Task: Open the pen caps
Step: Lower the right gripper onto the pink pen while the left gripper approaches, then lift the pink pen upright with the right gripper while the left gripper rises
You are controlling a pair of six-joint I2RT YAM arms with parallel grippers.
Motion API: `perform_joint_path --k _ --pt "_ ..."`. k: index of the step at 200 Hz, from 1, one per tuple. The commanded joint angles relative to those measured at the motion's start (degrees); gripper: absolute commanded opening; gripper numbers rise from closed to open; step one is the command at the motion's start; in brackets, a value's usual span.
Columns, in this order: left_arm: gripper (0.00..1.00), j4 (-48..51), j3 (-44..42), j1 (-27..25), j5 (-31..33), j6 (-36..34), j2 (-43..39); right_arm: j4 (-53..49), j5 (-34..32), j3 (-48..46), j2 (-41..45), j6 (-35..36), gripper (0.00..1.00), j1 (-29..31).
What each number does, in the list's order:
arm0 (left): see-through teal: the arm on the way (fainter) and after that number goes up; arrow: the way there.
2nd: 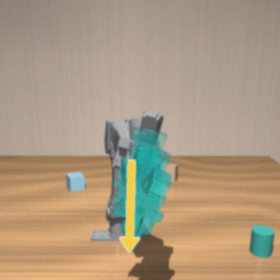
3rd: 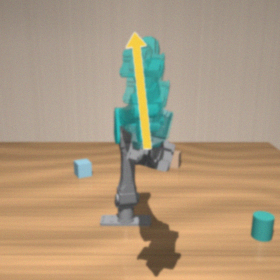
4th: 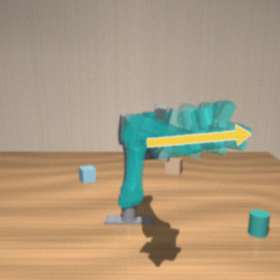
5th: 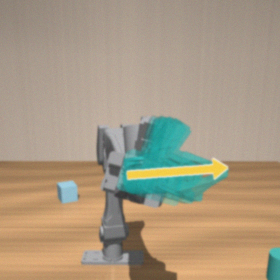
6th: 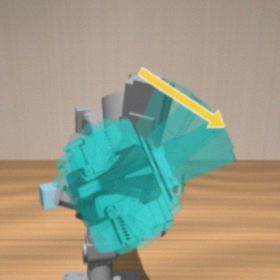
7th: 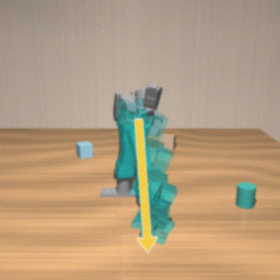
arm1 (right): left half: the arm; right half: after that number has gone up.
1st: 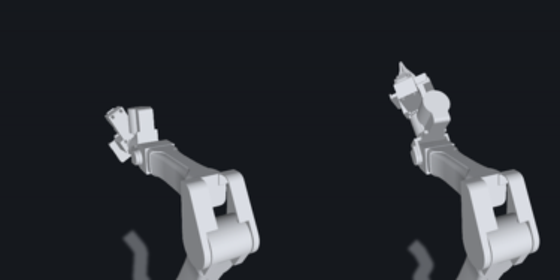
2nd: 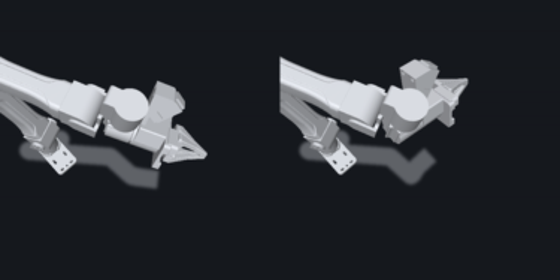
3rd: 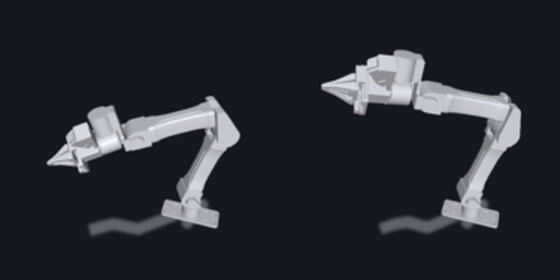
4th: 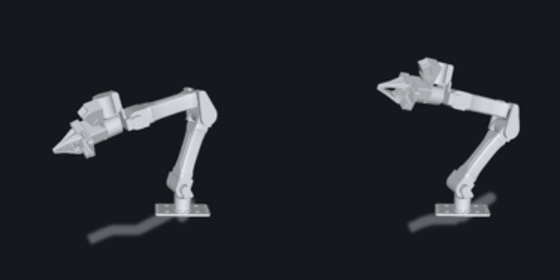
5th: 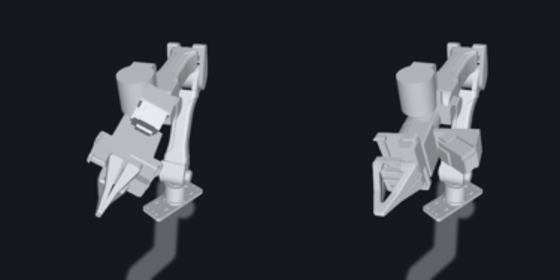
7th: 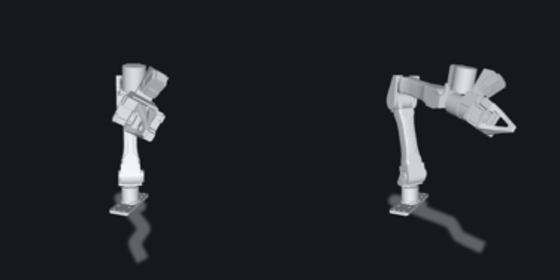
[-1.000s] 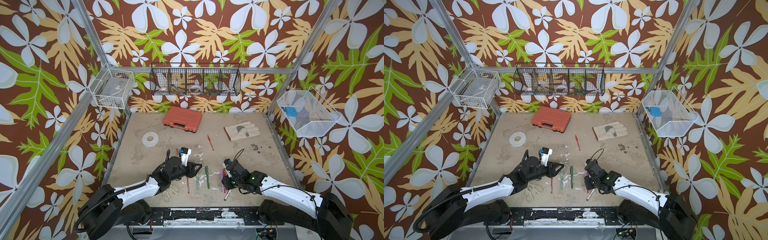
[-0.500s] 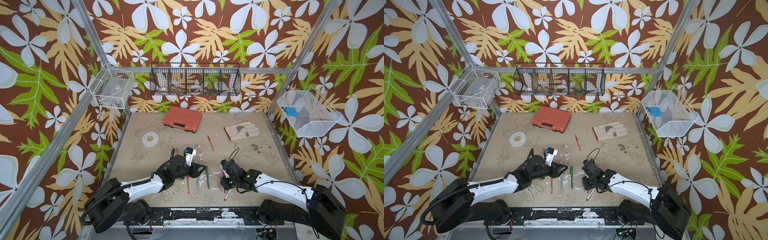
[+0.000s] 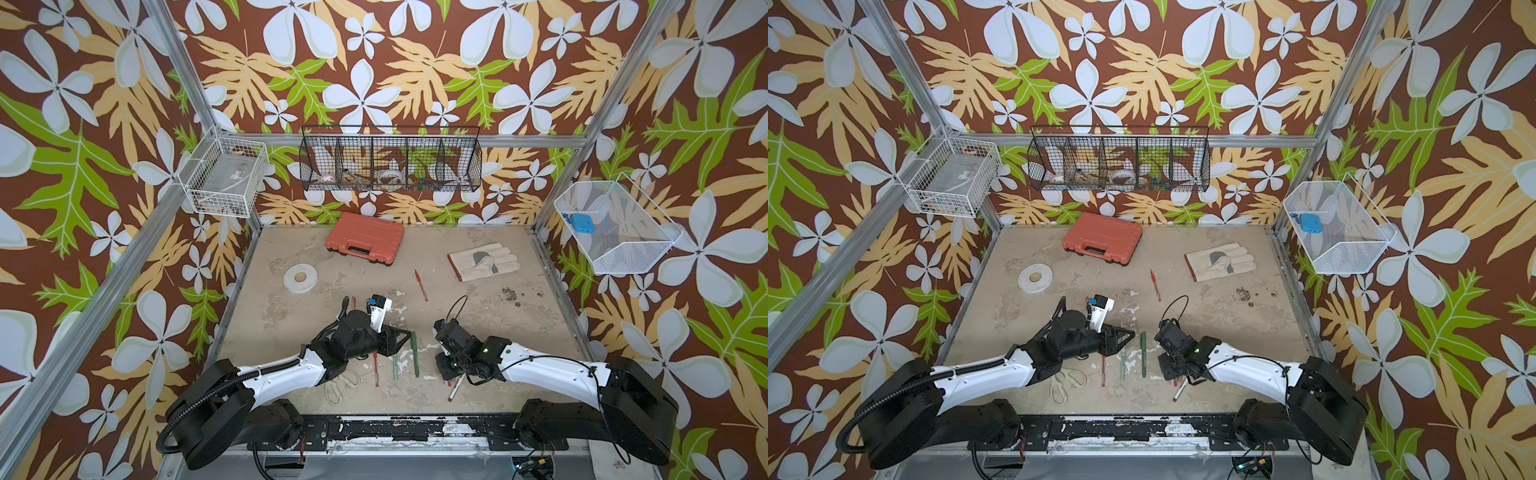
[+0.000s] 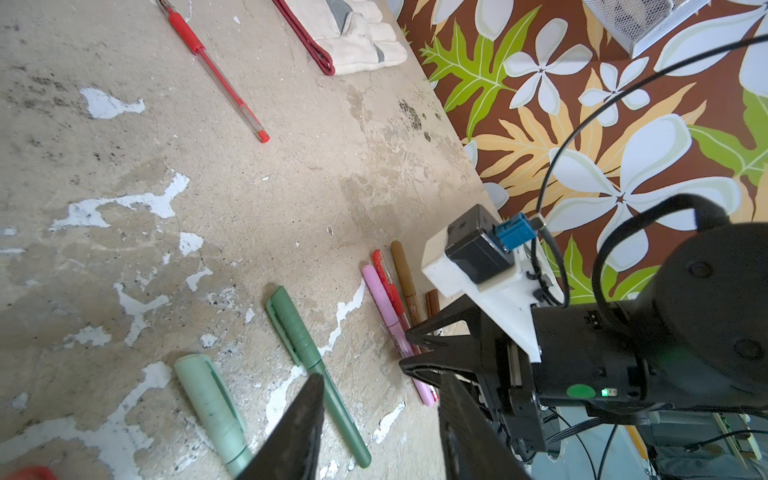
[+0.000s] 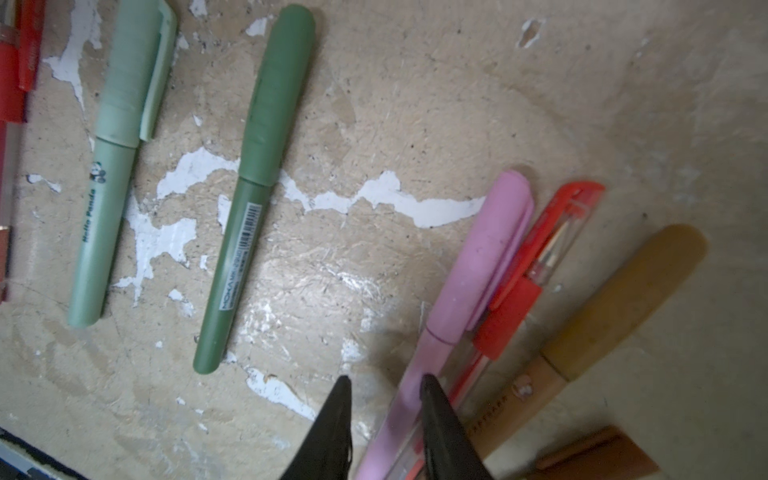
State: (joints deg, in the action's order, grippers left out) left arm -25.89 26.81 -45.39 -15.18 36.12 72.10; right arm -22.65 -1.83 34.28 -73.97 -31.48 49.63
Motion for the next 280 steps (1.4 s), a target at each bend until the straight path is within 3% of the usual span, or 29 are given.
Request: perform_joint_path --k 1,179,198,280 --pt "0.47 -0.57 -0.18 -0.05 0.68 -0.41 -0.33 -0.99 -3.64 0.67 -0.95 -0.95 0.30 0.65" --pt "0.46 -0.82 0.00 -0.03 0.35 -0.46 0.75 -0.72 -8.72 1.83 -8.01 -1.64 0.25 5.28" --pt "0.46 -0.92 -0.07 0.00 0.33 -0.35 0.82 -0.97 -9.23 2.06 -8.21 -1.78 0.19 5.56" --pt "0.46 -1.08 -0.18 -0.05 0.58 0.06 0.59 -0.50 -9.69 2.52 -8.44 -1.47 0.14 5.57"
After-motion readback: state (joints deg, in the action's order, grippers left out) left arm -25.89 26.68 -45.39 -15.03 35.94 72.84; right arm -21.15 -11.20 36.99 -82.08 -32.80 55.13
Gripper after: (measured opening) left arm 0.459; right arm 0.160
